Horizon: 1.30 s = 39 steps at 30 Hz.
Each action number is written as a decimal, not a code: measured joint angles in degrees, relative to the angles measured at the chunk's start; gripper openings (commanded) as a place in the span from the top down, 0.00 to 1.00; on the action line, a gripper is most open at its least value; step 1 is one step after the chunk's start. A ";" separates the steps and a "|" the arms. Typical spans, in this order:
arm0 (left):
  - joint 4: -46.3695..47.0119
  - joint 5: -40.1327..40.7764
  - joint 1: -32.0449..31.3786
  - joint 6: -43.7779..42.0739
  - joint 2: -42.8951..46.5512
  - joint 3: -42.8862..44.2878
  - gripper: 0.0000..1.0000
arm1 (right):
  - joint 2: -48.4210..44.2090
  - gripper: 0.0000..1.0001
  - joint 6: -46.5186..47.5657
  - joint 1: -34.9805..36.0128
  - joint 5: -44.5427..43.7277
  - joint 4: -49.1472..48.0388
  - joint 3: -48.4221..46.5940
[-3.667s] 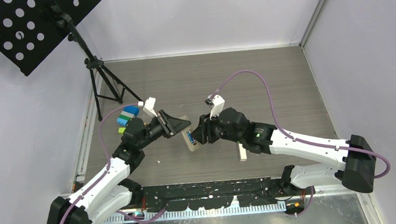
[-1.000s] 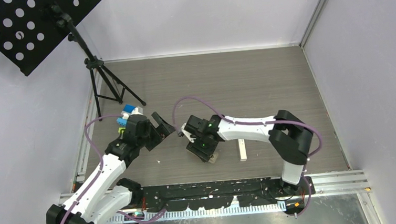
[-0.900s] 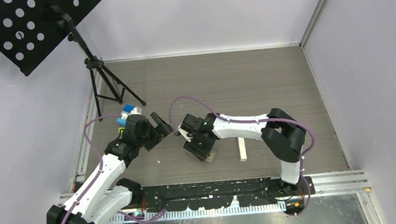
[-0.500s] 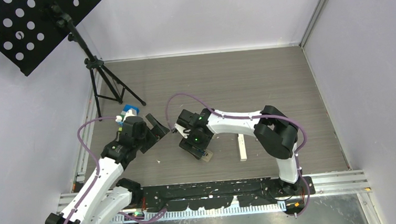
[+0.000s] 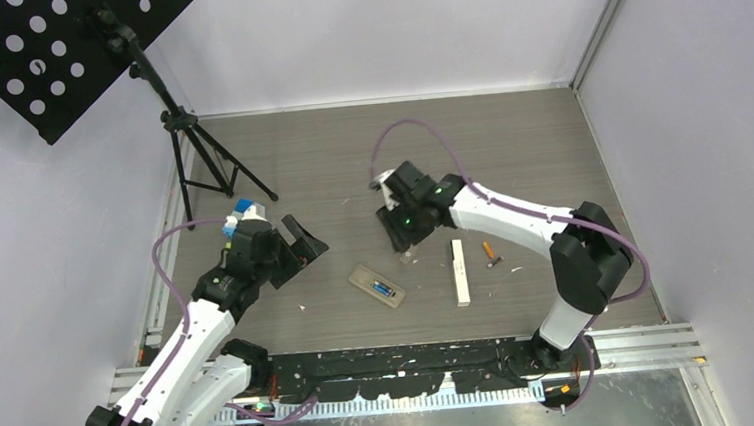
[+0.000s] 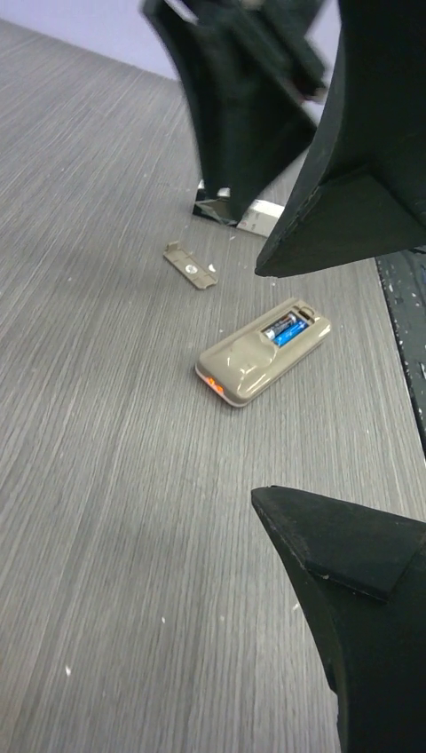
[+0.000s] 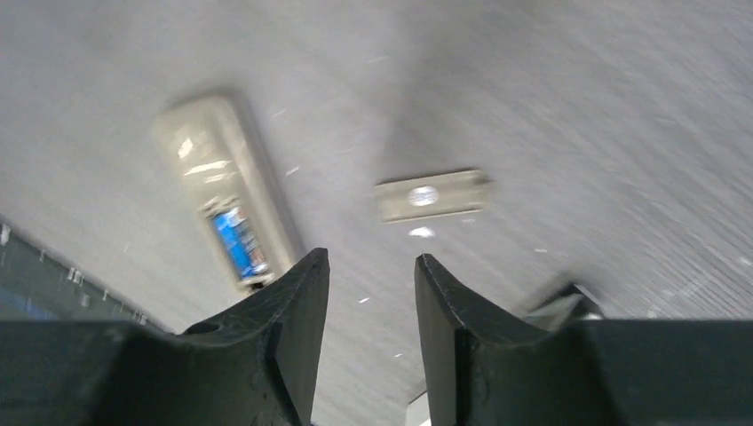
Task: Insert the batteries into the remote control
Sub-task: Pick up the battery cover at the center of the board.
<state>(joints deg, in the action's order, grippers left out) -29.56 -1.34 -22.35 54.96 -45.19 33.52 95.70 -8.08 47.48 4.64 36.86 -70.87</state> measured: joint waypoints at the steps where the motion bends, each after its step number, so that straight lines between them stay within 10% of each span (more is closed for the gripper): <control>1: 0.48 -0.72 0.00 -0.07 0.00 0.00 0.15 | -0.39 0.58 -1.16 -1.86 -0.90 -0.52 0.28; 33: 10.95 -12.20 0.00 -0.39 -3.76 -0.63 0.32 | 10.69 0.82 -2.82 -7.52 -7.54 -6.27 1.11; 39: 11.15 -12.66 0.00 -0.35 -4.09 -0.63 0.32 | 10.67 0.68 -3.15 -7.87 -6.93 -6.60 1.88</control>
<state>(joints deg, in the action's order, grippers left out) -18.41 -14.00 -22.35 54.61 -49.28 32.88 106.37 -11.22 39.62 -2.28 30.26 -68.99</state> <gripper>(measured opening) 0.677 0.223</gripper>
